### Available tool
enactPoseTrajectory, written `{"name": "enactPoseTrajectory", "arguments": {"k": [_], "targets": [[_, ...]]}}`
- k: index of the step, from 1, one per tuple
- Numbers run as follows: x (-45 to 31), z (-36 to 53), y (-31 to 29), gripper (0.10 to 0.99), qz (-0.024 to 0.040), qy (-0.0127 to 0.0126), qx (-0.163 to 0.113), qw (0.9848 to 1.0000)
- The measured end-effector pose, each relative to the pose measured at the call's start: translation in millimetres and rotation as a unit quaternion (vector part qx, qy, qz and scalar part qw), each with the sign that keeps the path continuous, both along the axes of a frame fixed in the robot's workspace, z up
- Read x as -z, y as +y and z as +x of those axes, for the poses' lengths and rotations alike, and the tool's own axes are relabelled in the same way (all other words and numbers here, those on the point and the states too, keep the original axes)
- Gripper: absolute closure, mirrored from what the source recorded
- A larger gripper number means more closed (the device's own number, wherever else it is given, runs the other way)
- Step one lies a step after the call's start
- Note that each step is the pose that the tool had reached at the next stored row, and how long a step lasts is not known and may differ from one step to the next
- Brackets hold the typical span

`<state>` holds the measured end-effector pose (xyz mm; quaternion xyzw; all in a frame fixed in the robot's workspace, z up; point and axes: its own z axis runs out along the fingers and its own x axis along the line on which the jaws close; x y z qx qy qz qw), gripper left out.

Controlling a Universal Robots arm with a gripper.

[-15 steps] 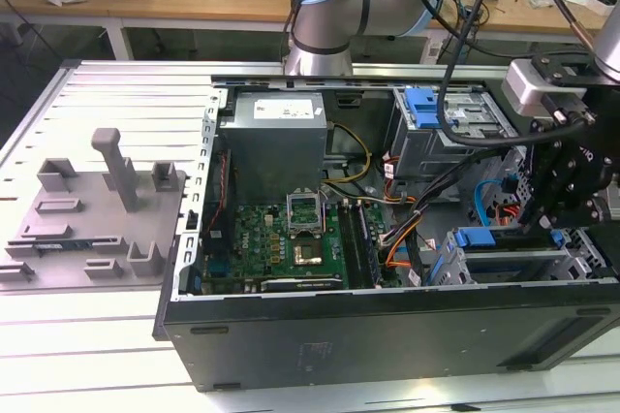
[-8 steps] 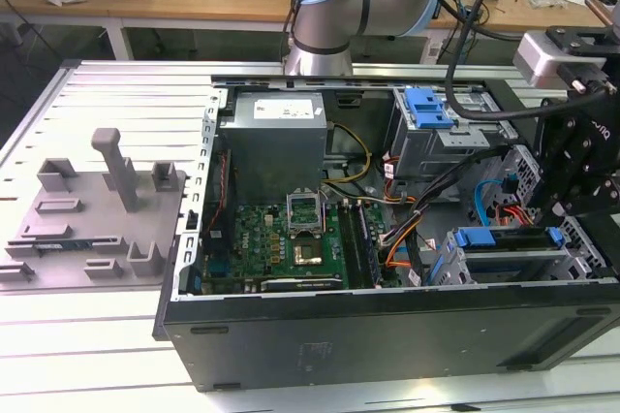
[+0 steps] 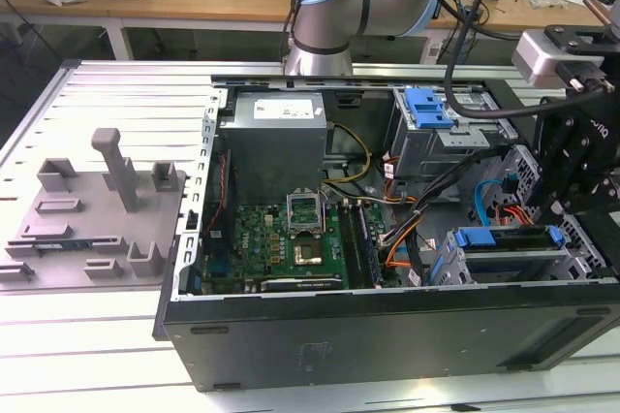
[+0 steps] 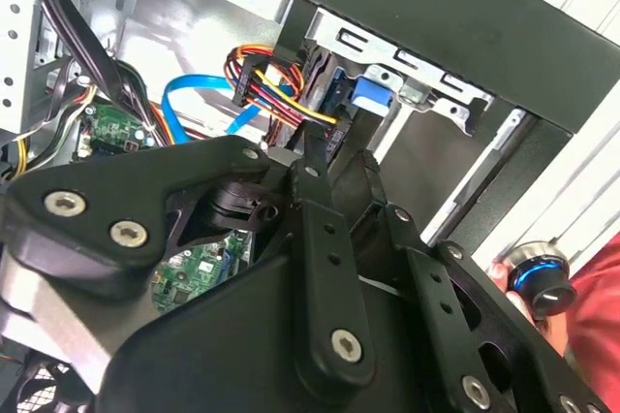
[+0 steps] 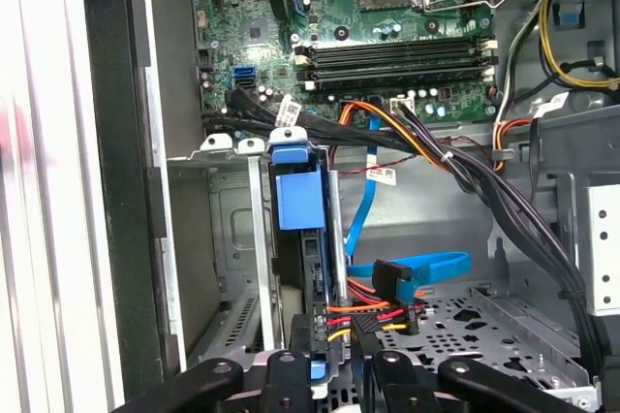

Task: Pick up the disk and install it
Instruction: 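Insert the second disk wire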

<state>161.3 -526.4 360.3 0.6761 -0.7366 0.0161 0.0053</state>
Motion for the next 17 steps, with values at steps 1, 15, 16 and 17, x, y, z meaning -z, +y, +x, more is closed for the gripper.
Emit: {"name": "enactPoseTrajectory", "arguments": {"k": [1,15,16,17], "targets": [[0.0,0.0,0.2,0.78,0.0,0.0,0.0,1.0],[-6.9,0.0,34.5,0.78,-0.0712,0.0054,0.0,0.9974],[-7.4,0.0,36.7,0.78,-0.0801,0.0065,0.0,0.9968],[-7.8,0.0,39.4,0.78,-0.0897,0.0076,0.0,0.9959]]}}
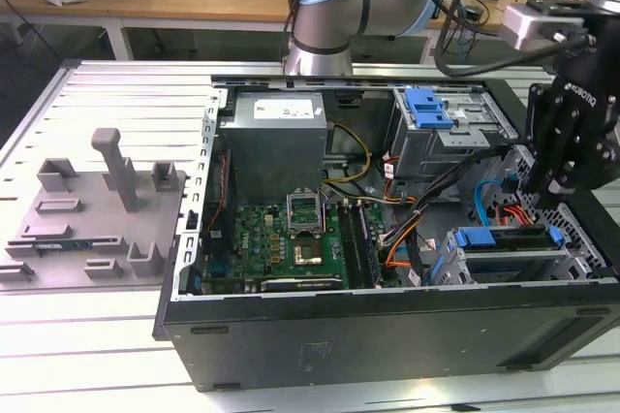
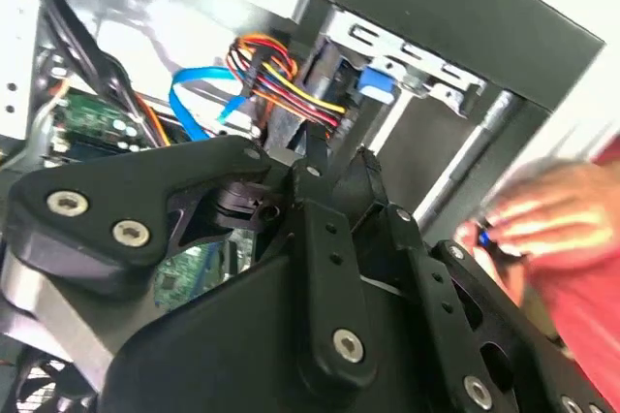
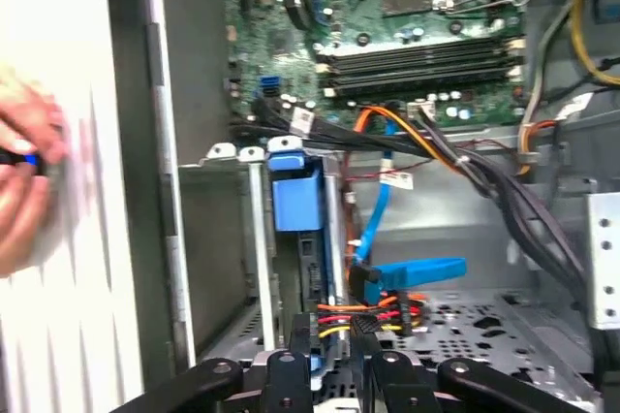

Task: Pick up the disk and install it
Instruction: 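Insert the second disk wire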

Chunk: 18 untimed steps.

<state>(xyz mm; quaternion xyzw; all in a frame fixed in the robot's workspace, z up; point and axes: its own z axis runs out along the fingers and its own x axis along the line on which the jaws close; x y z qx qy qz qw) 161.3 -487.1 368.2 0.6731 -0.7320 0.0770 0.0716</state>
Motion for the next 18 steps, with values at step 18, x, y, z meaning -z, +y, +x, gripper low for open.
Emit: {"name": "enactPoseTrajectory", "arguments": {"k": [18], "targets": [[-0.5,-18.4,45.3,0.78,-0.0984,0.0039,0.002,0.9951]]}}
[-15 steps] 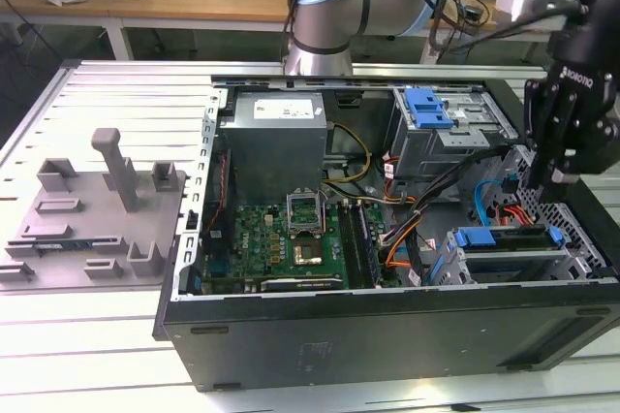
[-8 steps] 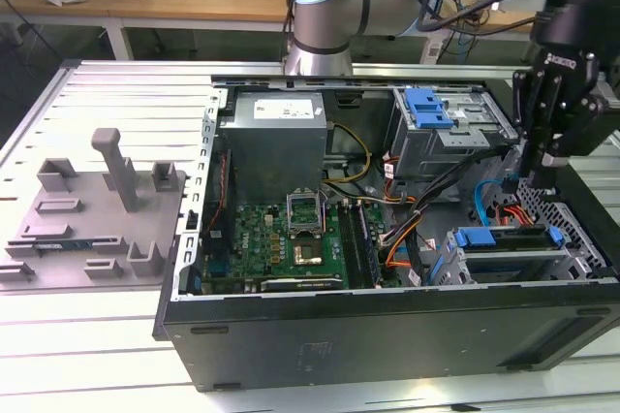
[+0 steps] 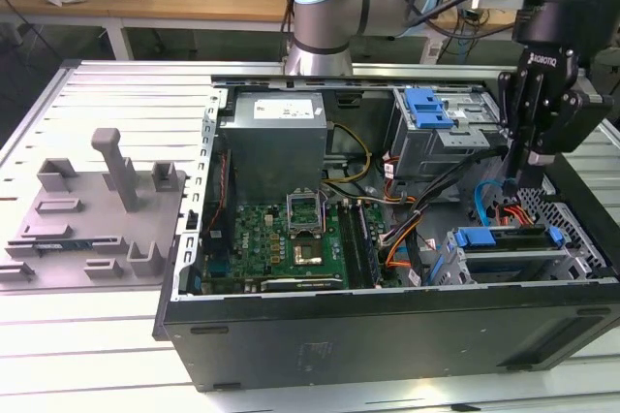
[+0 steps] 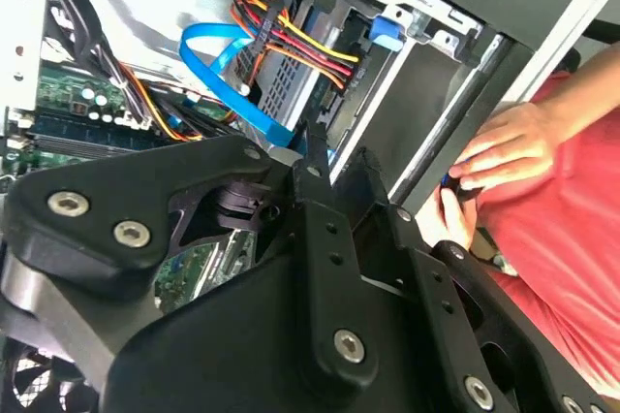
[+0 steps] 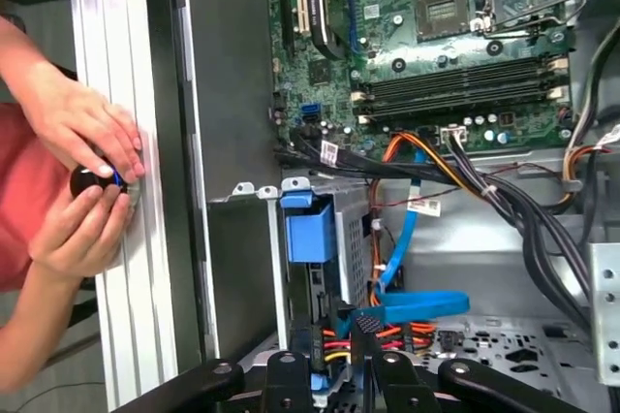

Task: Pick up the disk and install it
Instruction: 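Insert the second disk wire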

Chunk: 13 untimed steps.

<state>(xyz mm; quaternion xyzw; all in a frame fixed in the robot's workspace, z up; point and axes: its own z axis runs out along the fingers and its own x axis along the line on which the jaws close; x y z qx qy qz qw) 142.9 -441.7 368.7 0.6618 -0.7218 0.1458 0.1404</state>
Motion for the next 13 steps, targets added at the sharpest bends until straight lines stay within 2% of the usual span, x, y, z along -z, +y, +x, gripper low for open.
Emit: {"name": "enactPoseTrajectory", "arguments": {"k": [5,10,13], "targets": [[7.0,-1.6,3.2,0.78,-0.0015,0.0,0.005,1.0],[8.9,-1.7,4.6,0.78,-0.0019,0.0069,0.021,0.9998],[9.9,-1.6,5.9,0.78,-0.0019,0.0074,0.021,0.9997]]}}
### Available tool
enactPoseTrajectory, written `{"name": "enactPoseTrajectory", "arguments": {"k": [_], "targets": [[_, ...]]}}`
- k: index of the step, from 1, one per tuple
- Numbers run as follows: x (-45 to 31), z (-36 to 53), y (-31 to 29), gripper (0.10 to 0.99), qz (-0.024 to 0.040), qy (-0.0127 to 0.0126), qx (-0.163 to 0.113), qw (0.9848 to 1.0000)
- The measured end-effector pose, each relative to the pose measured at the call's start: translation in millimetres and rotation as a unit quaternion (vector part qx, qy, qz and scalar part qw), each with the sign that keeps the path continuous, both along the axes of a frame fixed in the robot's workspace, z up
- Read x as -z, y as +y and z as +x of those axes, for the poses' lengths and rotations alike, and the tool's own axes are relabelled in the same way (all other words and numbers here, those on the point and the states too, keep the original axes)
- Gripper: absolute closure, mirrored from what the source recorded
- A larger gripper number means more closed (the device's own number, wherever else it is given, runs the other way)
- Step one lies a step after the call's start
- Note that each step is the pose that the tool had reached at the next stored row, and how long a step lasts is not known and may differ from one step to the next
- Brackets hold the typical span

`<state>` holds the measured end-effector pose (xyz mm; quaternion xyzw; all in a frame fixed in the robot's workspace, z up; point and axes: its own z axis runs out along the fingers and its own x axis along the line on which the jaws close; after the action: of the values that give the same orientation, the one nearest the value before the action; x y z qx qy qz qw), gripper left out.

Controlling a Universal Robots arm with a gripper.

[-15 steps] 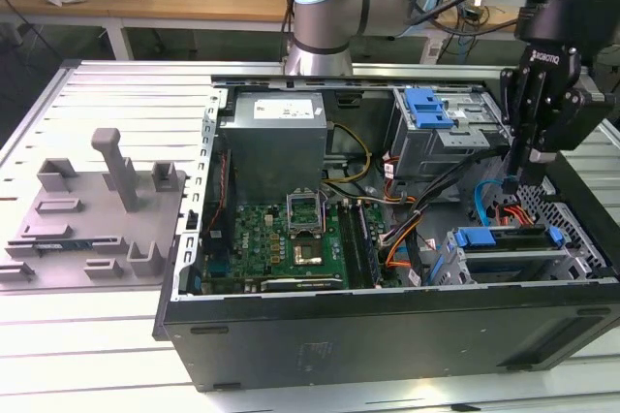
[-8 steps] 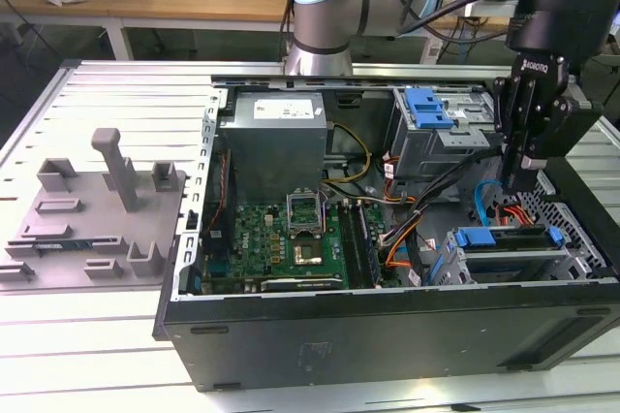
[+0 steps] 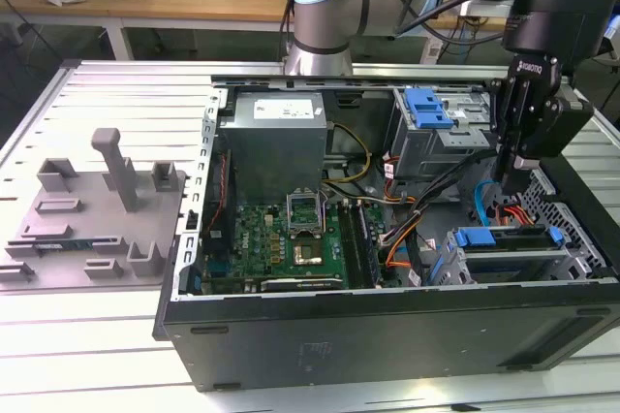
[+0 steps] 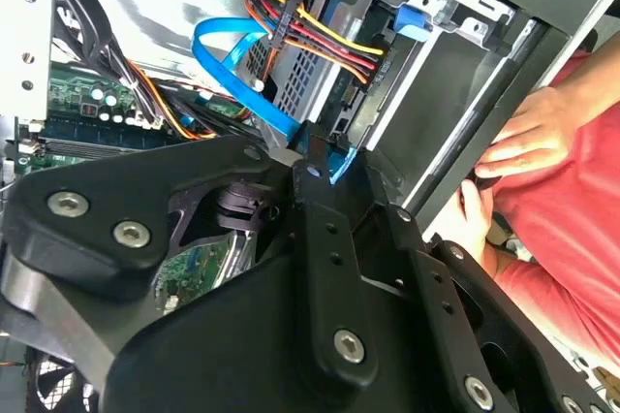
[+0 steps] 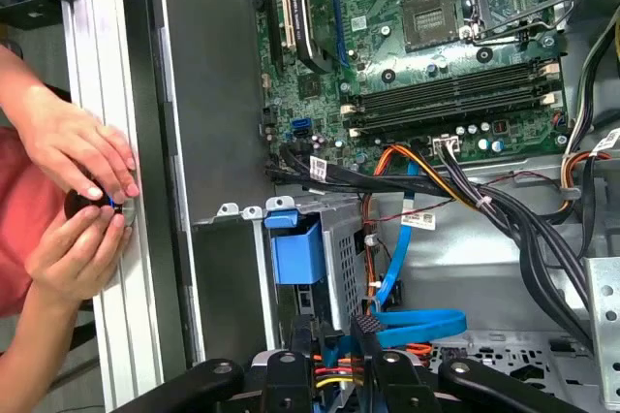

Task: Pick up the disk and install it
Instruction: 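Insert the second disk wire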

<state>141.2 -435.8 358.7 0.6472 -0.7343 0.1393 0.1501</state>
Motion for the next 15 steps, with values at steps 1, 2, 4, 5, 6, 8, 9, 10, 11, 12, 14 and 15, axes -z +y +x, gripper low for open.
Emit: {"name": "enactPoseTrajectory", "arguments": {"k": [1,2,4,5,6,8,9,10,11,12,14,15], "targets": [[0.1,0.1,0.4,0.78,-0.0001,0.0003,0.0,1.0],[0.4,0.3,0.7,0.78,-0.0001,0.0009,0.0,1.0],[1.4,0.7,0.9,0.925,-0.0002,0.0019,0.0,1.0],[1.5,0.8,0.8,0.925,-0.0001,0.0019,0.0,1.0],[1.7,0.8,-0.1,0.925,0.0005,0.0019,0.0,1.0],[1.6,0.9,-4.4,0.925,0.0062,0.0019,0.0,1.0],[1.6,0.9,-6.2,0.925,0.0109,0.0019,0.0,0.9999],[1.5,0.9,-9.2,0.925,0.0201,0.0017,0.0,0.9998],[1.6,0.8,-11.7,0.925,0.0323,0.0012,0.0,0.9995],[1.5,0.8,-13.5,0.925,0.0427,0.0005,0.0,0.9991],[1.5,0.9,-18.3,0.925,0.0631,-0.0005,0.0,0.998],[1.5,0.9,-21.7,0.925,0.0712,-0.0009,0.0,0.9975]]}}
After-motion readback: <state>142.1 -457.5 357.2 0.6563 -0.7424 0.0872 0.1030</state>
